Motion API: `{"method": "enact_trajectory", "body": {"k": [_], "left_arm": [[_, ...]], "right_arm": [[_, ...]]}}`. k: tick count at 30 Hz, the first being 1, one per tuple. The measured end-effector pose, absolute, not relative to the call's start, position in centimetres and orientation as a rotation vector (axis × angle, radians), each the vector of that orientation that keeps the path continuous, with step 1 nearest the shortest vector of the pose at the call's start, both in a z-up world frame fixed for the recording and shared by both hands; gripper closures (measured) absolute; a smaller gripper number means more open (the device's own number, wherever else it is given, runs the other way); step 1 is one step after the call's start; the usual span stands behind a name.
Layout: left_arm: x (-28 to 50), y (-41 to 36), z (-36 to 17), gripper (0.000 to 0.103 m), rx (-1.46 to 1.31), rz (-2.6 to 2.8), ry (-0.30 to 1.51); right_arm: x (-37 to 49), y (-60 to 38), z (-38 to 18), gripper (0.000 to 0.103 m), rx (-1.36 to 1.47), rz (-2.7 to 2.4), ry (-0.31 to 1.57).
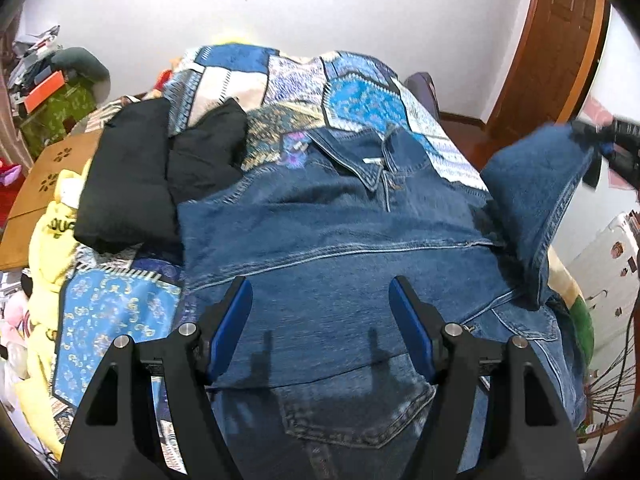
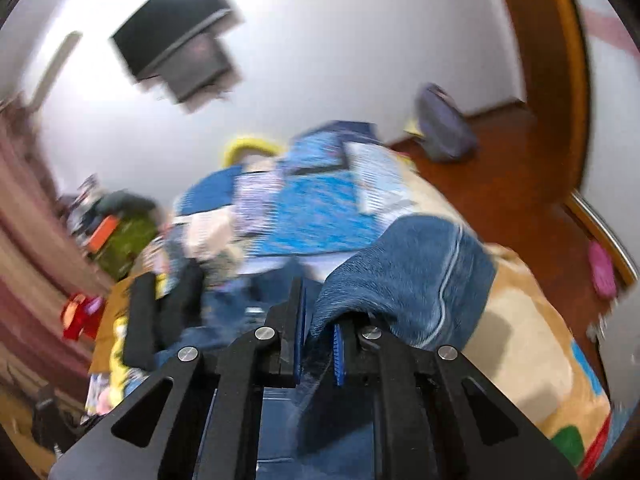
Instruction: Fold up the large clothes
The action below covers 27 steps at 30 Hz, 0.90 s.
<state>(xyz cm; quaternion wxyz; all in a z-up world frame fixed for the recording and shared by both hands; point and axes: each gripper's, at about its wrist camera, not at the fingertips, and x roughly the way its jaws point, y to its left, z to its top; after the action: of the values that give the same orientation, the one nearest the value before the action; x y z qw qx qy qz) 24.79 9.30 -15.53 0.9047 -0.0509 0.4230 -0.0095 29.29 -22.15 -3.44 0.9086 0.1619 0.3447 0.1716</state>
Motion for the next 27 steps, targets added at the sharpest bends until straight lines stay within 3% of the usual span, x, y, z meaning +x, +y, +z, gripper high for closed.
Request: {"method": "enact_trajectory", "body": {"k": [7, 21, 27], "left_arm": [[22.4, 12.5, -13.9, 0.033, -0.143, 0.007, 0.820], [18.6, 18.1, -15.0, 0.033, -0.237, 0.074, 0.829], [17.8, 19.0, -16.4, 0.033, -0.291, 0.087, 0.870]], "right_arm": [[27.6, -11.8, -2.5, 0.093, 0.209, 0.567, 0.753], [24.4, 2.7, -15.6, 0.092, -0.102, 0.729, 1.217], [22.2, 4.1, -16.4, 0.072, -0.211, 0.766, 1.313]]}}
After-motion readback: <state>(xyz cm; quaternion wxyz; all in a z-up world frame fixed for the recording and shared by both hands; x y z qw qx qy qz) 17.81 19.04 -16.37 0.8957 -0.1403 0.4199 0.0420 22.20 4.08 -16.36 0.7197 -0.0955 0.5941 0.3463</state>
